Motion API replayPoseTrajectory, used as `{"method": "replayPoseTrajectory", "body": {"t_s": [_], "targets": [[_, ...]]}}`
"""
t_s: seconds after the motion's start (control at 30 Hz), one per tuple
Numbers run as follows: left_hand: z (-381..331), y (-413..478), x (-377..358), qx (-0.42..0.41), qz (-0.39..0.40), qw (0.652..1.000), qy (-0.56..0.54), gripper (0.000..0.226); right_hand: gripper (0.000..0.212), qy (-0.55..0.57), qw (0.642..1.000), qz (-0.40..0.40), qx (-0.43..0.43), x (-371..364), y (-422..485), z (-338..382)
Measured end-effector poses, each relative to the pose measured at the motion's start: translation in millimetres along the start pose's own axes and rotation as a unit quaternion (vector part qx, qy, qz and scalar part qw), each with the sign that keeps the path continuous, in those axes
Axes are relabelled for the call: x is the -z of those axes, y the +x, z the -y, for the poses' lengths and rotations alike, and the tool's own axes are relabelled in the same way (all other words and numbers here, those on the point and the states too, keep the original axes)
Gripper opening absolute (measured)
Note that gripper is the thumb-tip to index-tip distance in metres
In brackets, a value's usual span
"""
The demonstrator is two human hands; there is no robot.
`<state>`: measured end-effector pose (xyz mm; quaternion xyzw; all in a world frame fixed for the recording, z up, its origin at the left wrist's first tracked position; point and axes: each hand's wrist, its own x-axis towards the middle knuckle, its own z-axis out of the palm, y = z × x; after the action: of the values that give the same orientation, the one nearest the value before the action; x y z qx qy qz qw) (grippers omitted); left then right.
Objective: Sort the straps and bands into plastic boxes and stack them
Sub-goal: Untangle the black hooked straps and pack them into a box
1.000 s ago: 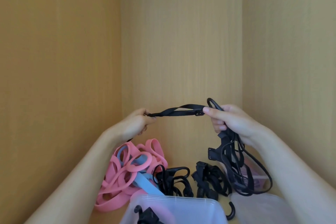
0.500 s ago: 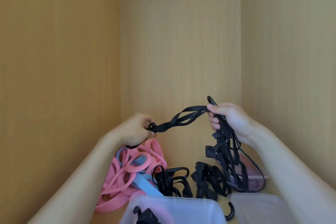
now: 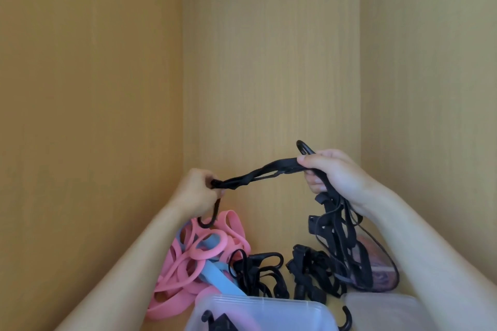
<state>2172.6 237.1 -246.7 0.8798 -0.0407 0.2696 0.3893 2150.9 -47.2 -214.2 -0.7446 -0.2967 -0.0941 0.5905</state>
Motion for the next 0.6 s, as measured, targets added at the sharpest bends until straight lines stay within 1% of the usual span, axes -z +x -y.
{"method": "replayPoseTrajectory", "body": {"t_s": [0.07, 0.13, 0.23, 0.3, 0.37, 0.4, 0.43, 0.5, 0.53, 0.6], "targets": [[-4, -1, -2, 0.033, -0.009, 0.987, -0.156, 0.008, 0.033, -0.002, 1.000, 0.017, 0.017, -1, -2, 3], [-8, -1, -1, 0.048, -0.022, 0.957, -0.285, 0.011, 0.039, -0.044, 0.998, 0.027, 0.027, 0, -4, 4], [-16, -1, 5, 0.063, -0.033, 0.923, -0.378, 0.010, 0.044, -0.084, 0.996, 0.025, 0.024, 1, -4, -1], [-22, -2, 9, 0.057, -0.036, 0.909, -0.412, 0.006, 0.040, -0.079, 0.996, 0.034, 0.010, 3, -3, -7], [-29, -3, 11, 0.044, -0.049, 0.900, -0.432, 0.014, 0.031, -0.094, 0.994, 0.061, -0.012, 3, -1, -13], [-32, -3, 11, 0.040, -0.059, 0.898, -0.435, 0.018, 0.027, -0.113, 0.989, 0.088, -0.024, 2, -1, -16], [-35, -4, 11, 0.040, -0.071, 0.899, -0.431, 0.020, 0.025, -0.131, 0.983, 0.124, -0.038, 0, -1, -18], [-39, -4, 11, 0.048, -0.097, 0.912, -0.395, 0.017, 0.025, -0.141, 0.969, 0.192, -0.072, -7, 0, -24], [-40, -4, 11, 0.054, -0.108, 0.922, -0.367, 0.014, 0.025, -0.136, 0.964, 0.209, -0.092, -10, -1, -27], [-43, -5, 10, 0.060, -0.109, 0.933, -0.337, 0.007, 0.026, -0.128, 0.960, 0.220, -0.115, -12, -1, -31]]}}
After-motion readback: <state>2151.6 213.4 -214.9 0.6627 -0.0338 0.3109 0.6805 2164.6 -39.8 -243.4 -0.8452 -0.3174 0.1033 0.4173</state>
